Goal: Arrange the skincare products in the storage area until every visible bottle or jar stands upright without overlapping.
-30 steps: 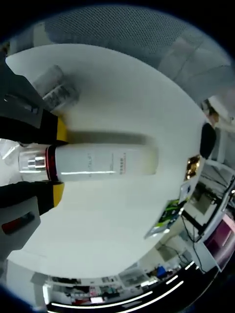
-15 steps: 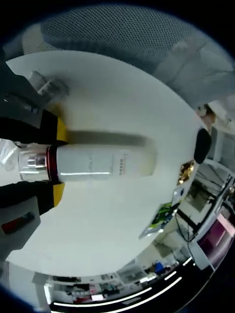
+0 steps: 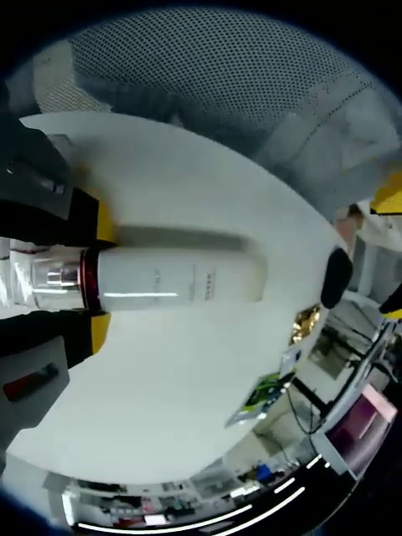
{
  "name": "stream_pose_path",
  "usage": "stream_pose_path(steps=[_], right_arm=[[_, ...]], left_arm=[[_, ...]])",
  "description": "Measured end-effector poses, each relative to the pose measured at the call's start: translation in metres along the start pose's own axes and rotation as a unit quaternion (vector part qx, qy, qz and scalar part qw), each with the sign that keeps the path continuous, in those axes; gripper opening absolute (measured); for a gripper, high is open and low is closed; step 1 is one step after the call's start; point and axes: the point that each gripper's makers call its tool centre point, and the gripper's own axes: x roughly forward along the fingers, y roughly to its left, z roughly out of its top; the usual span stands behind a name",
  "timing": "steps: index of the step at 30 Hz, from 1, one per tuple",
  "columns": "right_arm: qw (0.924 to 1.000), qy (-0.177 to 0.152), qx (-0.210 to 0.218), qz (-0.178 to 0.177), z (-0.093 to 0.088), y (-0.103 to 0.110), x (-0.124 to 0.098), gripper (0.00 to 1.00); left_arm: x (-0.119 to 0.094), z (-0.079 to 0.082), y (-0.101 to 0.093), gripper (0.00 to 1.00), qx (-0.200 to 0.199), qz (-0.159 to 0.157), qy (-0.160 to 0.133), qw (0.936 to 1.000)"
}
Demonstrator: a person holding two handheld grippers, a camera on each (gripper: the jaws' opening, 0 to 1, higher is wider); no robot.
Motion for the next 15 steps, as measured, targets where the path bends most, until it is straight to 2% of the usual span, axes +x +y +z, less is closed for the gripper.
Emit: stream_pose_path(steps=[2, 7, 10, 13, 15], right_arm=[[1.0000, -0.001, -0.003, 0.001, 0.000, 0.004, -0.001, 0.25], [1.0000, -0.003, -0.003, 0.002, 0.002, 0.014, -0.003, 0.25], [0.9999, -0.008, -0.005, 0.005, 0.004, 0.021, -0.004, 0.25], [0.9998, -0.014, -0.013, 0.009, 0.005, 0.029, -0.004, 0.25], [0.9997, -0.010, -0.017, 0.013, 0.005, 0.036, -0.007, 0.25]], left_arm=[[0.015, -0.002, -0.006, 0.41, 0.007, -0.025, 0.029, 0.9992], [0.045, -0.004, -0.017, 0.38, -0.006, -0.064, 0.052, 0.9966], [0.056, -0.010, -0.020, 0.38, -0.009, -0.079, 0.066, 0.9946], [0.067, -0.027, -0.026, 0.37, 0.025, -0.096, 0.092, 0.9908], [0.070, -0.040, -0.033, 0.33, 0.032, -0.113, 0.106, 0.9875]])
